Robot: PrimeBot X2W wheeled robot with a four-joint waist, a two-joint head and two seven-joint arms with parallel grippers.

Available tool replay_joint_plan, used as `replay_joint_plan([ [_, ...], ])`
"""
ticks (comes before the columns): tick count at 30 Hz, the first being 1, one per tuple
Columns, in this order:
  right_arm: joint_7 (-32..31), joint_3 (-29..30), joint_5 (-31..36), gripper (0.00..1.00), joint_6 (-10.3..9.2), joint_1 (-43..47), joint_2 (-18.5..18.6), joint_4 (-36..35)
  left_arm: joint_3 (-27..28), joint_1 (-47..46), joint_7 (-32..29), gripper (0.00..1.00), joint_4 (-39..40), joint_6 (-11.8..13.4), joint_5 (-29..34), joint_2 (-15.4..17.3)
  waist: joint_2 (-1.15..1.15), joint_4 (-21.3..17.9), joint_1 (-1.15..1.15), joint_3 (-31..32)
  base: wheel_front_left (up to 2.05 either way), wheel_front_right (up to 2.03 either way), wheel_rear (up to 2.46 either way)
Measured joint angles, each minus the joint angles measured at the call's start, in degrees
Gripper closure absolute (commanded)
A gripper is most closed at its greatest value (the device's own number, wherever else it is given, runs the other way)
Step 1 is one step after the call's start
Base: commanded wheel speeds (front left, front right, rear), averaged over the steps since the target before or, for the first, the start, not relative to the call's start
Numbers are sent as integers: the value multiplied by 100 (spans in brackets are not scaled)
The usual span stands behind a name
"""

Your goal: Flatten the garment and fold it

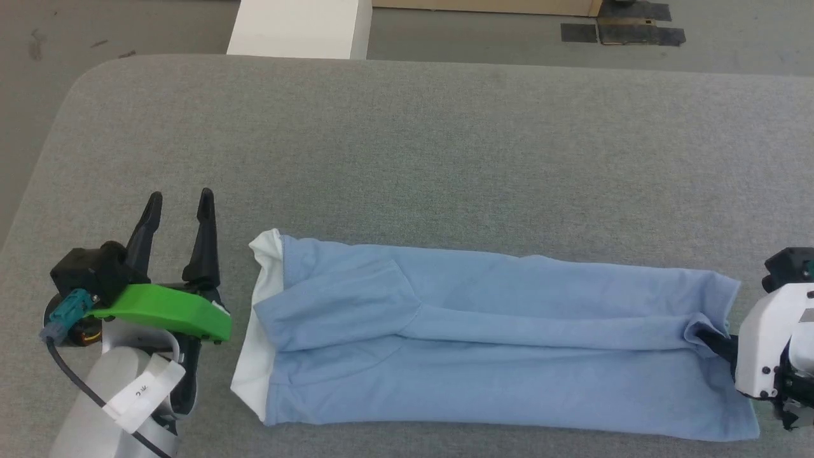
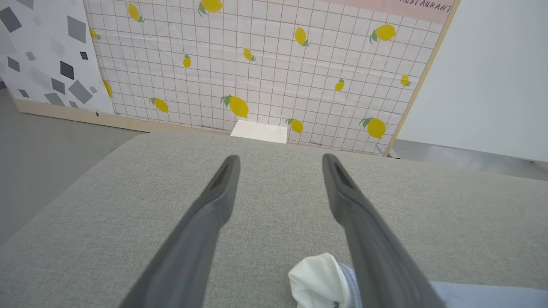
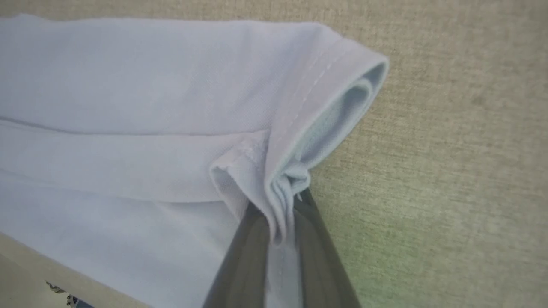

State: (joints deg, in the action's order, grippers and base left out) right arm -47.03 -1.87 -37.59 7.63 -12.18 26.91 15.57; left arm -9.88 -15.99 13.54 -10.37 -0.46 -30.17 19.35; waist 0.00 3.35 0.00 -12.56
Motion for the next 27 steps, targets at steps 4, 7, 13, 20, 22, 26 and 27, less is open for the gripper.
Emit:
replay_joint_plan([
  [4, -23, 245, 163, 100, 0, 3, 20, 10, -2, 1, 18, 0, 2, 0, -8, -4, 0, 5, 0, -4, 0, 0, 0],
  [7, -90, 591, 376, 100, -1, 19, 120, 79, -1, 1, 24, 0, 14, 0, -8, -7, 0, 15, 0, -18, 0, 0, 0],
  [13, -130, 1568, 1028, 100, -3, 60, 316, 353, -3, 1, 25, 0, 30, 1, -14, -9, 0, 28, 0, -19, 0, 0, 0],
  [20, -341, 2164, 1625, 100, -3, 60, 114, 322, -13, 4, 25, 0, 36, 2, -51, -10, 0, 31, 0, 2, 0, 0, 0],
  [22, -416, 2172, 1725, 100, -3, 63, 69, 233, -21, 5, 25, 0, 30, 3, -57, -10, 0, 24, 0, 21, 0, 0, 0],
  [26, -756, 2039, 1885, 100, -3, 91, 68, -57, -35, 19, 25, 0, 4, 10, -57, -5, 0, -1, 0, 107, 0, 0, 0],
  [27, -895, 1980, 1907, 100, -3, 109, 74, -158, -40, 31, 24, 0, -3, 30, -56, 1, 0, -10, 0, 137, 0, 0, 0],
])
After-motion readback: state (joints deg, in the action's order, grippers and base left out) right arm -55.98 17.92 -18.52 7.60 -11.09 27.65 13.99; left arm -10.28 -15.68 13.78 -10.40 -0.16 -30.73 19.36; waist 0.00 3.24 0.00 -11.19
